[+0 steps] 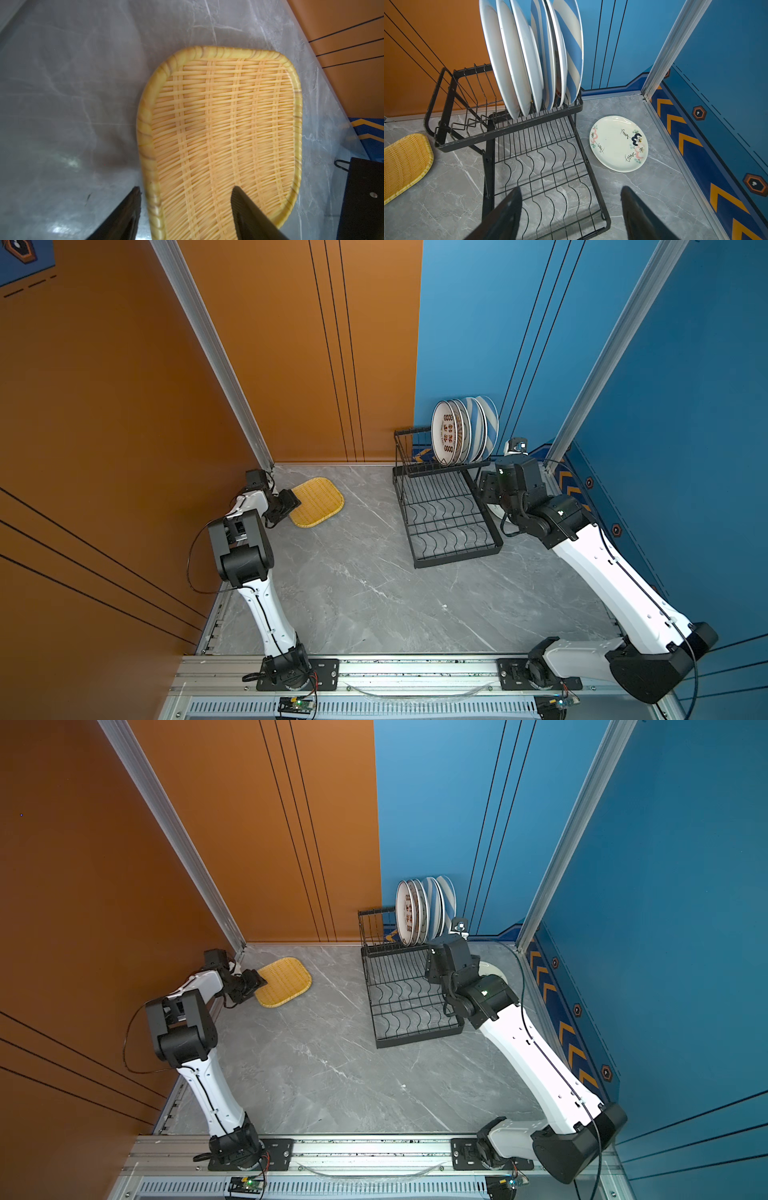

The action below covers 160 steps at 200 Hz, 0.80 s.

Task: Load the plates into the dish rack
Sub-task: 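Grasp the yellow rattan tray's edge with left gripper and tilt it up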

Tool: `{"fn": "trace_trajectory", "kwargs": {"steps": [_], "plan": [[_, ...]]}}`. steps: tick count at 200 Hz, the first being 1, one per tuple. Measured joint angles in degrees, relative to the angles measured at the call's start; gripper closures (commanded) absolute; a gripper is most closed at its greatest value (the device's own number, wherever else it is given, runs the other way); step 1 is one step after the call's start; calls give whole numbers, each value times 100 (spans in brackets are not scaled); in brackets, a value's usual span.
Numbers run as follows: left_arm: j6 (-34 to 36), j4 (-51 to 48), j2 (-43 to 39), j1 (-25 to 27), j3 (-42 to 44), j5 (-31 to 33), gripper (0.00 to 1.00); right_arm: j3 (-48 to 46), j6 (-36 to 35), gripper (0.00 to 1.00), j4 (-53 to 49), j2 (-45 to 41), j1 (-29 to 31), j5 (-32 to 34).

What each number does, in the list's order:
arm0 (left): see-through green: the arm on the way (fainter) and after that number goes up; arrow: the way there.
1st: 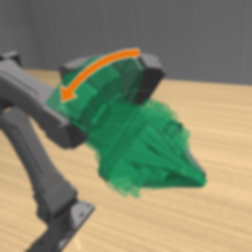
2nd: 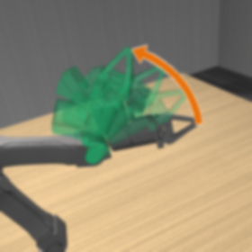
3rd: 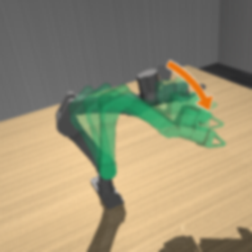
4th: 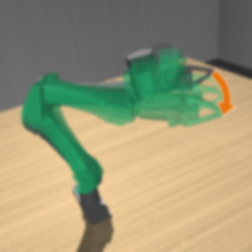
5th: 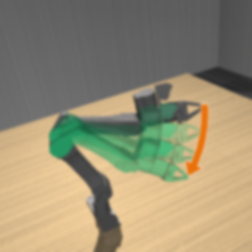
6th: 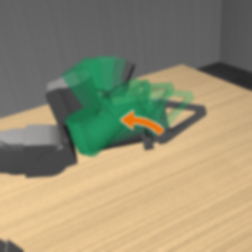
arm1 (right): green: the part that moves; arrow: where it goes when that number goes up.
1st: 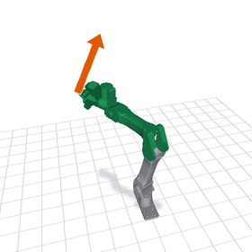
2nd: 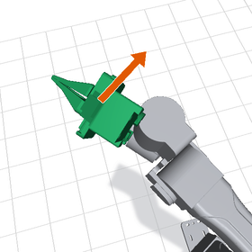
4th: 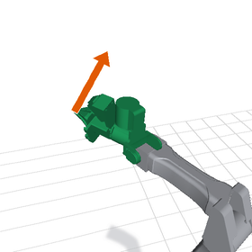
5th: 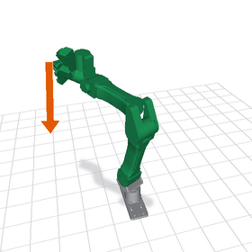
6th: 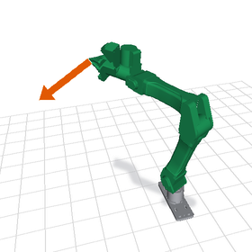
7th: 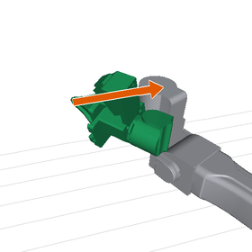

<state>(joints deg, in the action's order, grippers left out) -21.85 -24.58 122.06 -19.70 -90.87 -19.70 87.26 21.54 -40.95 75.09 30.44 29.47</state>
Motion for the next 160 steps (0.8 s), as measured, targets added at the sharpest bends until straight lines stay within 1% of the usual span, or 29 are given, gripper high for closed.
{"fn": "trace_trajectory", "kwargs": {"steps": [45,82,106,160], "plan": [[22,-243,136,24,-90,-256,36,0,48,24,-7,0,-133,-103],[-2,-348,173,-35,-59,-494,36,-2,103,24,-7,0,-247,-197],[-26,-345,173,-94,39,-638,38,-2,107,24,-7,0,-302,-273],[-216,-103,170,-304,225,-1075,44,-35,153,24,0,0,-369,-424]]}}
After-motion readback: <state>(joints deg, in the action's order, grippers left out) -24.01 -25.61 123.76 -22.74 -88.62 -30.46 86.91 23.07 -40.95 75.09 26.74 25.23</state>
